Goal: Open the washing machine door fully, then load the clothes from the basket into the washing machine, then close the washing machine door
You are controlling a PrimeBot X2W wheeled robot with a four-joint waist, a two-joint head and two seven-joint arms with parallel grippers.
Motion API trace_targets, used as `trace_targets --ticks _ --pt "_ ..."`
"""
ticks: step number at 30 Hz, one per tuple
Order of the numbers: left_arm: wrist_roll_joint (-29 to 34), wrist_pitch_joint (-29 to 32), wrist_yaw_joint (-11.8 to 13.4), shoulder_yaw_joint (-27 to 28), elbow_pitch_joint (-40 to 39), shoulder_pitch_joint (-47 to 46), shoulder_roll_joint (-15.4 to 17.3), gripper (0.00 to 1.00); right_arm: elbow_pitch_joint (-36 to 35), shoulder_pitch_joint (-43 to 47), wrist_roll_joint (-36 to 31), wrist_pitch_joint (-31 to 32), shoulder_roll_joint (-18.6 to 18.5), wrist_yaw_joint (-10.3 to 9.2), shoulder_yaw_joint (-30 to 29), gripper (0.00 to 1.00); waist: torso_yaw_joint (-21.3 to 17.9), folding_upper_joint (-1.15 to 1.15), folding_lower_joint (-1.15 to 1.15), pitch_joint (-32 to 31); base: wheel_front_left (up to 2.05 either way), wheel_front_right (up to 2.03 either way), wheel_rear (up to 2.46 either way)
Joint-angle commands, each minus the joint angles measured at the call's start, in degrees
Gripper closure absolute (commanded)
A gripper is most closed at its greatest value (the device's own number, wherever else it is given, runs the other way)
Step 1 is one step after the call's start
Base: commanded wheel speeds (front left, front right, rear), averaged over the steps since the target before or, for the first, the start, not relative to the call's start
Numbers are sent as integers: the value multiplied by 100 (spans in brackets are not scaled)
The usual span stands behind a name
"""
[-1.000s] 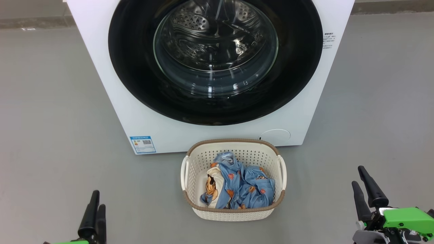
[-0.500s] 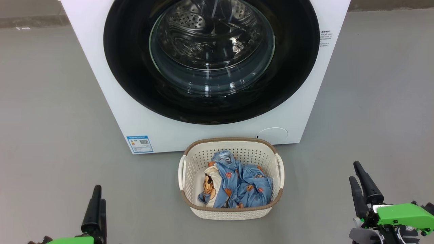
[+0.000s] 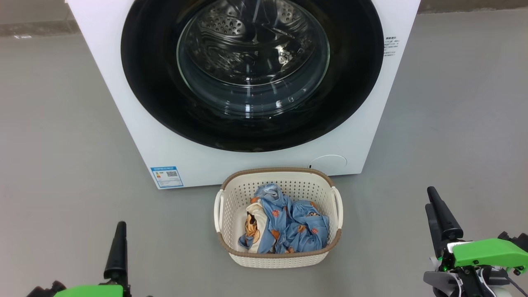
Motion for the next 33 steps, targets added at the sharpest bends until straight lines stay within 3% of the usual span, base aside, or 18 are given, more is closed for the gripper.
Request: trace_targets --ticks 1,12,33 --pt "133 -61 -5 41 -201 -299 99 0 -201 -296 -90 -56 -121 15 63 0 -5 0 0 4 0 0 0" --pt "865 -263 -5 -2 -164 -380 130 0 -270 -382 -705 -259 -236 17 218 0 -41 0 0 11 0 0 0" --pt "3200 -600 304 31 -85 -438 120 0 22 -580 -3246 -595 -304 21 399 0 -105 0 0 -26 0 0 0"
